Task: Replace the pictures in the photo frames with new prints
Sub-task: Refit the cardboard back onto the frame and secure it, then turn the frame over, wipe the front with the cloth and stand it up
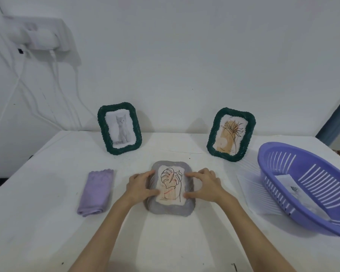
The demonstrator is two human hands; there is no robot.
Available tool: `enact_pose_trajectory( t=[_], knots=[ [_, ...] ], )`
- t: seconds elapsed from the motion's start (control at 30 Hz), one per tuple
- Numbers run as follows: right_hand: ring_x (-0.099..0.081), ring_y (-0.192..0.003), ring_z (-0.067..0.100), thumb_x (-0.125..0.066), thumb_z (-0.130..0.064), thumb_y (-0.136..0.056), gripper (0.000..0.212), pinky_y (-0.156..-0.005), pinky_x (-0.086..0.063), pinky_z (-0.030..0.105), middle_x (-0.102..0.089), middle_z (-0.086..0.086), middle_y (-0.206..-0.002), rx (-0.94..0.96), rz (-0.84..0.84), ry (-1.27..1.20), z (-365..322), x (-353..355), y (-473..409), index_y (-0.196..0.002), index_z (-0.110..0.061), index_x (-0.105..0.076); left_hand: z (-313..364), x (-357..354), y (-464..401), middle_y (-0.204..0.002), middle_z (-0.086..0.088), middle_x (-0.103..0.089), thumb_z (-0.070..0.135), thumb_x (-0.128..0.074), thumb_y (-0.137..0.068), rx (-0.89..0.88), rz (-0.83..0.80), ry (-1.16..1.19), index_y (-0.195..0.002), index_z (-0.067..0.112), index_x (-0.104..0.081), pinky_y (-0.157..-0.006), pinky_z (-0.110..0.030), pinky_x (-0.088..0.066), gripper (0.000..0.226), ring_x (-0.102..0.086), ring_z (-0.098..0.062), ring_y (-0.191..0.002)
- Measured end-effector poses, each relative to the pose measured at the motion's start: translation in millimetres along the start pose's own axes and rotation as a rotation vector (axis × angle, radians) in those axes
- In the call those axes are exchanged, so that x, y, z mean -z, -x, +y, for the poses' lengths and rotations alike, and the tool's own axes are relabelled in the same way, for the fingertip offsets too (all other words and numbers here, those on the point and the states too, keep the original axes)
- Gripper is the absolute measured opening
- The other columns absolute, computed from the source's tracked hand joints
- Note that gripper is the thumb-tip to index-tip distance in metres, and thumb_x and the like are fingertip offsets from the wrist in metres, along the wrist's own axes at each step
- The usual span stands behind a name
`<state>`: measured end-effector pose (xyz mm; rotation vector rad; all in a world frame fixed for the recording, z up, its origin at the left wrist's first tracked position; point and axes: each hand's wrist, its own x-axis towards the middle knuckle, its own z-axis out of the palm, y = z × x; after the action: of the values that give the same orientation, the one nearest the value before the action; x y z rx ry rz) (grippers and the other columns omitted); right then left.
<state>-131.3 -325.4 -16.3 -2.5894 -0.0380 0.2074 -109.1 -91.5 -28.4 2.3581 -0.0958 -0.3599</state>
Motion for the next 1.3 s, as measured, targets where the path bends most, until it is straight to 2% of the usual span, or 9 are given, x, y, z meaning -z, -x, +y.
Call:
enact_pose_trajectory(
  t=[0.17, 0.27, 0.4, 0.63, 0.73, 0.83, 1.0, 1.17, 1.3],
  knots=[
    [-0.028, -0.124, 0.021, -0.076, -0.051, -0.064, 0.071, -0.099, -0.026, 0.038, -0.037, 0.002, -0.130, 0.009, 0.020, 0.022, 0, 1, 1, -0.128, -0.043, -0.046, -24, 21, 8, -0.137, -0.014, -0.047, 0.025, -0.061, -0.085, 0.030, 0.525, -0.141, -0.120, 0.021, -0.060, -0.108, -0.039, -0.024, 0.035, -0.035, -0.030, -0.130],
    [-0.028, -0.125, 0.021, -0.077, -0.051, -0.063, 0.071, -0.100, -0.026, 0.039, -0.037, 0.002, -0.131, 0.000, 0.026, 0.010, 1, 0, 1, -0.127, -0.044, -0.046, -50, 48, 20, -0.140, -0.019, -0.039, 0.014, -0.046, -0.091, 0.360, 0.784, 0.024, -0.123, 0.022, -0.057, -0.108, -0.047, -0.023, 0.035, -0.027, -0.034, -0.132],
    [-0.027, -0.125, 0.022, -0.077, -0.051, -0.063, 0.072, -0.100, -0.025, 0.039, -0.037, 0.002, -0.132, -0.008, 0.019, 0.007, 0, 1, 1, -0.127, -0.044, -0.046, -68, 66, 26, -0.121, -0.009, -0.058, 0.029, -0.044, -0.093, 0.478, 0.507, 0.006, -0.116, 0.029, -0.060, -0.091, -0.032, -0.036, 0.028, -0.049, -0.033, -0.117],
    [-0.026, -0.127, 0.024, -0.073, -0.049, -0.068, 0.072, -0.103, -0.025, 0.041, -0.036, 0.003, -0.136, -0.015, 0.055, 0.121, -14, 1, 2, -0.132, -0.042, -0.040, -57, 64, 35, -0.105, -0.015, -0.066, 0.004, -0.058, -0.083, 0.252, 0.547, 0.279, -0.102, 0.009, -0.068, -0.081, -0.029, -0.041, 0.022, -0.058, -0.030, -0.098],
    [-0.044, -0.109, 0.019, -0.071, -0.029, -0.077, 0.051, -0.099, -0.038, 0.033, -0.051, 0.001, -0.117, 0.122, 0.238, -0.194, -41, -12, 6, -0.125, -0.033, -0.052, -56, 64, 37, -0.113, -0.013, -0.063, -0.004, -0.064, -0.077, 0.226, 0.540, 0.384, -0.103, 0.011, -0.068, -0.084, -0.025, -0.039, 0.031, -0.053, -0.021, -0.096],
    [-0.051, -0.070, 0.008, -0.060, -0.008, -0.086, 0.037, -0.068, -0.045, 0.015, -0.060, 0.003, -0.091, 0.129, 0.105, -0.690, -82, -33, 12, -0.121, -0.021, -0.056, -50, 59, 40, -0.113, -0.006, -0.063, -0.003, -0.071, -0.072, 0.155, 0.473, 0.589, -0.096, 0.020, -0.069, -0.094, -0.033, -0.043, 0.034, -0.054, -0.021, -0.106],
    [-0.064, -0.083, 0.018, -0.063, -0.017, -0.086, 0.050, -0.079, -0.051, 0.031, -0.068, 0.014, -0.091, 0.094, -0.067, -0.988, -123, -61, 0, -0.130, -0.030, -0.042, -26, 40, 43, -0.108, -0.005, -0.066, 0.000, -0.071, -0.074, 0.035, 0.367, 0.870, -0.100, 0.020, -0.068, -0.086, -0.041, -0.053, 0.034, -0.061, -0.022, -0.097],
    [-0.063, -0.079, 0.024, -0.062, -0.002, -0.082, 0.053, -0.079, -0.053, 0.041, -0.067, 0.026, -0.091, 0.021, 0.110, -1.014, -114, -41, 2, -0.121, -0.035, -0.048, -4, 36, 43, -0.110, 0.004, -0.066, 0.001, -0.051, -0.090, -0.098, 0.209, 1.006, -0.111, 0.022, -0.063, -0.068, -0.021, -0.055, 0.032, -0.064, -0.011, -0.095],
    [-0.061, -0.080, 0.016, -0.053, 0.007, -0.080, 0.036, -0.068, -0.048, 0.021, -0.067, 0.001, -0.091, 0.034, 0.117, -0.870, -86, -10, 6, -0.106, -0.017, -0.064, -2, 32, 34, -0.121, 0.001, -0.061, 0.006, -0.052, -0.090, -0.148, 0.142, 0.902, -0.115, 0.032, -0.060, -0.089, -0.030, -0.048, 0.036, -0.057, -0.014, -0.108]
  ],
)
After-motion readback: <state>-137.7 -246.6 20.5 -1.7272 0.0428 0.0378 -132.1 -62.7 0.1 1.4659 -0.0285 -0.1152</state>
